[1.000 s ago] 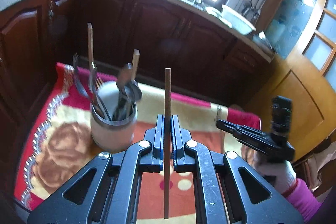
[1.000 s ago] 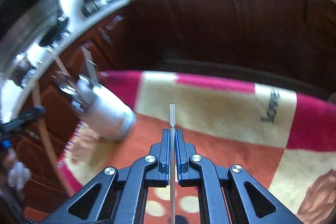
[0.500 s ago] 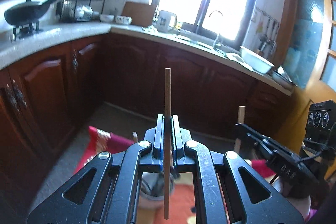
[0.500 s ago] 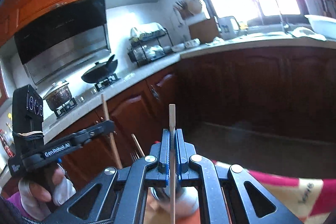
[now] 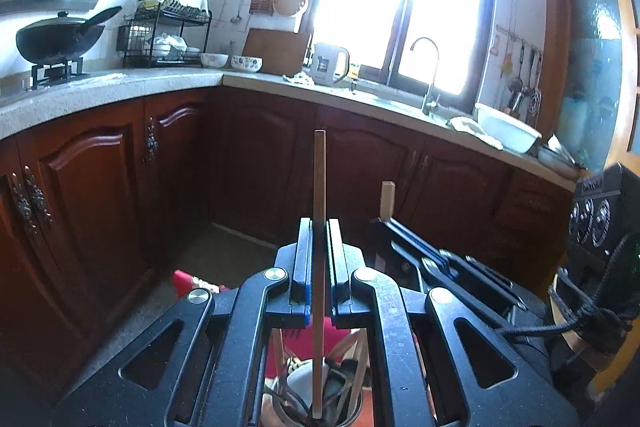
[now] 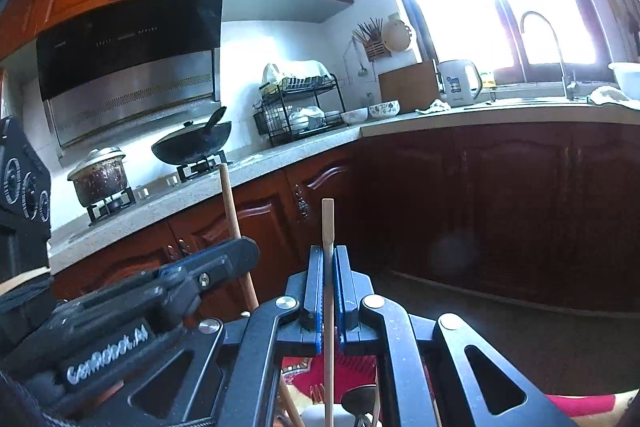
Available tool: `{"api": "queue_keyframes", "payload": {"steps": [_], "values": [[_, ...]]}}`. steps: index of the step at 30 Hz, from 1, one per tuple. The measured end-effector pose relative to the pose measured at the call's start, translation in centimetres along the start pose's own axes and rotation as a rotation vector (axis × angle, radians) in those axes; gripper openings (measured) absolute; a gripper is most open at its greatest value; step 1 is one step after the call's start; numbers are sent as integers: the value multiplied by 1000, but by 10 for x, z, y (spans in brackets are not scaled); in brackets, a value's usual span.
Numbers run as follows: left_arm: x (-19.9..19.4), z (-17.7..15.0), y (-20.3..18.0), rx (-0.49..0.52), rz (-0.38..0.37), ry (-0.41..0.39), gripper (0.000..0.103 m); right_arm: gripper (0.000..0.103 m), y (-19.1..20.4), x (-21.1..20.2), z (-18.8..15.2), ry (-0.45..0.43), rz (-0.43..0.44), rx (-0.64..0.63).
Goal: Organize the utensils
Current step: 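Carry both chopsticks over the white holder and lower them in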
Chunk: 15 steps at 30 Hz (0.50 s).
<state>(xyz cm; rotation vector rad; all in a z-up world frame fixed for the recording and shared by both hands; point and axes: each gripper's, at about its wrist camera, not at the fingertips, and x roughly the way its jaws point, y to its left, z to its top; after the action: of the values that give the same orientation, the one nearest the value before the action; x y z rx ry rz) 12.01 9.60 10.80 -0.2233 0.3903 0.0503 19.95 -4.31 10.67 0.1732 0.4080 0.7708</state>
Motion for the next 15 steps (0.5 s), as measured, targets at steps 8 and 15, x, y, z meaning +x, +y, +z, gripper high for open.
{"api": "queue_keyframes", "payload": {"steps": [8, 15], "values": [[-5, -21, -2, 28, 3, 46, 5, 4, -17, 4, -21, 33, -12, 38], [-10, -42, -4, 24, 8, 92, 5, 4, -23, -17, -44, 129, -5, 39]]}}
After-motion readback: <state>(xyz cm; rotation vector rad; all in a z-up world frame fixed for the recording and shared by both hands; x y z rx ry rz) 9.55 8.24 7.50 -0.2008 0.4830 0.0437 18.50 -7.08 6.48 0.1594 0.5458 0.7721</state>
